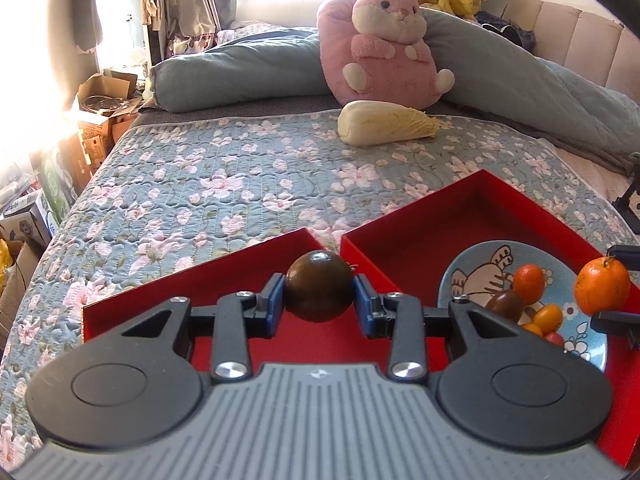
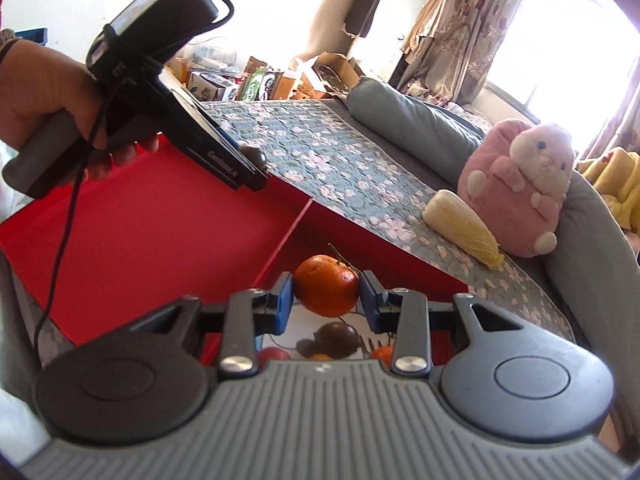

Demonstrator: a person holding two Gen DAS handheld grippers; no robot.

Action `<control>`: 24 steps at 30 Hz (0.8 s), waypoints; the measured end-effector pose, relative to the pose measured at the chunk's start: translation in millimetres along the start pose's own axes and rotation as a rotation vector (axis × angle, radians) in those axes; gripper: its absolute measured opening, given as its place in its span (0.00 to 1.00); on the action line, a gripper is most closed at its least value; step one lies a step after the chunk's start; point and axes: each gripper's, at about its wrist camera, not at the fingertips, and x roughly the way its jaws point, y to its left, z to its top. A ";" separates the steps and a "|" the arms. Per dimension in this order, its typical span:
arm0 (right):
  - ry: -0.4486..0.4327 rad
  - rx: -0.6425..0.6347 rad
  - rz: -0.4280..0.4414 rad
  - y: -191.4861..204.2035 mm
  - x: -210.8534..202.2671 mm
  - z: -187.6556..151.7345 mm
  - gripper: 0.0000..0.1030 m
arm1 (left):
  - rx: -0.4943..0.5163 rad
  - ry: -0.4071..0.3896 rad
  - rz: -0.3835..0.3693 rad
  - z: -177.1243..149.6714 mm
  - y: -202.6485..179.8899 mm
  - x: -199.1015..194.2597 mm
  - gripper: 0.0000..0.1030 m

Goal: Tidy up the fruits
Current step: 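Carry the tangerine and dark tomato over the blue plate with both grippers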

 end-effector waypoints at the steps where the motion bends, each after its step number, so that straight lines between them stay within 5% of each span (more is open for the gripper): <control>1: 0.004 0.014 -0.010 -5.2 -3.7 -4.8 0.38 | 0.002 -0.001 -0.006 0.4 -4.5 -0.6 0.41; 10: 0.047 0.135 -0.052 -35.6 -18.9 -41.2 0.38 | 0.019 -0.017 -0.090 3.3 -47.0 -3.8 0.41; 24: 0.106 0.320 0.016 -40.7 -15.1 -72.7 0.38 | 0.032 0.017 -0.194 -0.7 -91.6 20.0 0.41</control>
